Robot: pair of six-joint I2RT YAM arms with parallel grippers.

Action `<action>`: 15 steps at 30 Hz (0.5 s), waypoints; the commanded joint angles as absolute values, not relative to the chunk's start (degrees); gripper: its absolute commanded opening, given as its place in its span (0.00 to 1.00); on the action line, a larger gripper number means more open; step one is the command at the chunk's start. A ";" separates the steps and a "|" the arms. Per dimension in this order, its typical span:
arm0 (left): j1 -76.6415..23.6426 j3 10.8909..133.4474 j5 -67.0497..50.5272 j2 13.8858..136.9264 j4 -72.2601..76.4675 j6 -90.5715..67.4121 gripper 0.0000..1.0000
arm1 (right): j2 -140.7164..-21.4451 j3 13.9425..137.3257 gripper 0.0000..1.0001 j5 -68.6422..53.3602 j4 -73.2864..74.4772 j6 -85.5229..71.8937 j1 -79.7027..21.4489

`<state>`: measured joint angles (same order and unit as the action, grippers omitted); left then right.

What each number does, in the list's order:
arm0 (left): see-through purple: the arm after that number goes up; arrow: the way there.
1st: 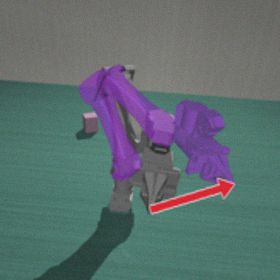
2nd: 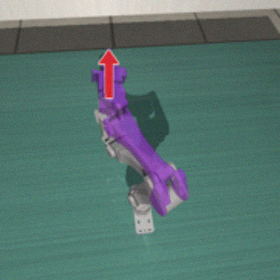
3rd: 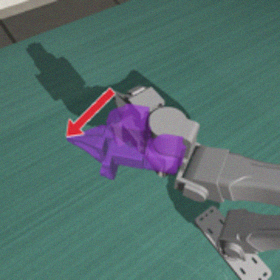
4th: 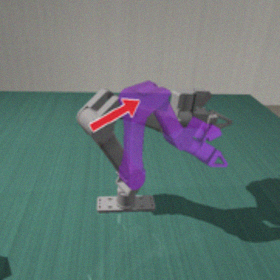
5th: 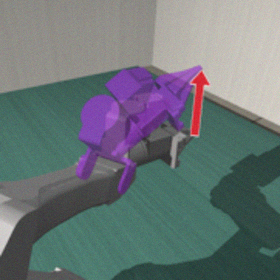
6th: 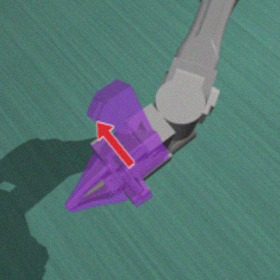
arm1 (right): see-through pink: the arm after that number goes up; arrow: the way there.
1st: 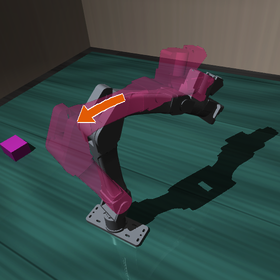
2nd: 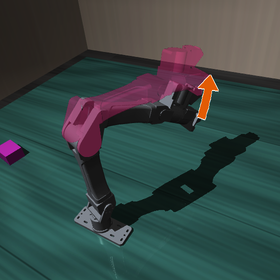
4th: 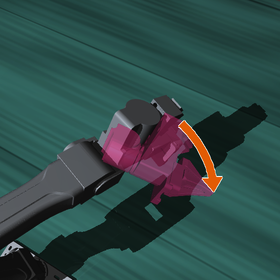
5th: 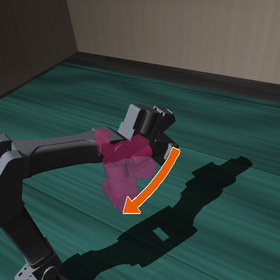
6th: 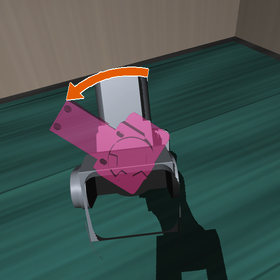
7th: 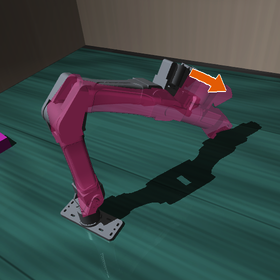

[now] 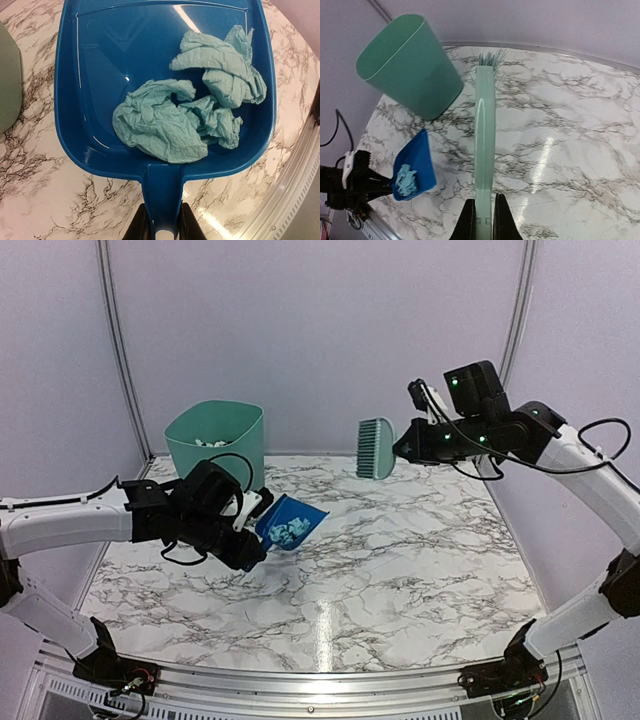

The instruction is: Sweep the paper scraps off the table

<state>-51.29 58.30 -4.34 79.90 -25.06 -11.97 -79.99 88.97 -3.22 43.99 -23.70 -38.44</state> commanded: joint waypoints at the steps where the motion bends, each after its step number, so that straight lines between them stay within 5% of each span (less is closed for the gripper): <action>1: -51.46 64.68 -2.47 78.98 -28.23 -14.51 0.00 | -75.85 83.81 0.00 4.09 44.16 -29.15 -35.46; 15: -49.97 85.84 -3.07 84.27 -35.60 -19.00 0.00 | -73.65 75.86 0.00 2.46 44.69 -34.19 -35.12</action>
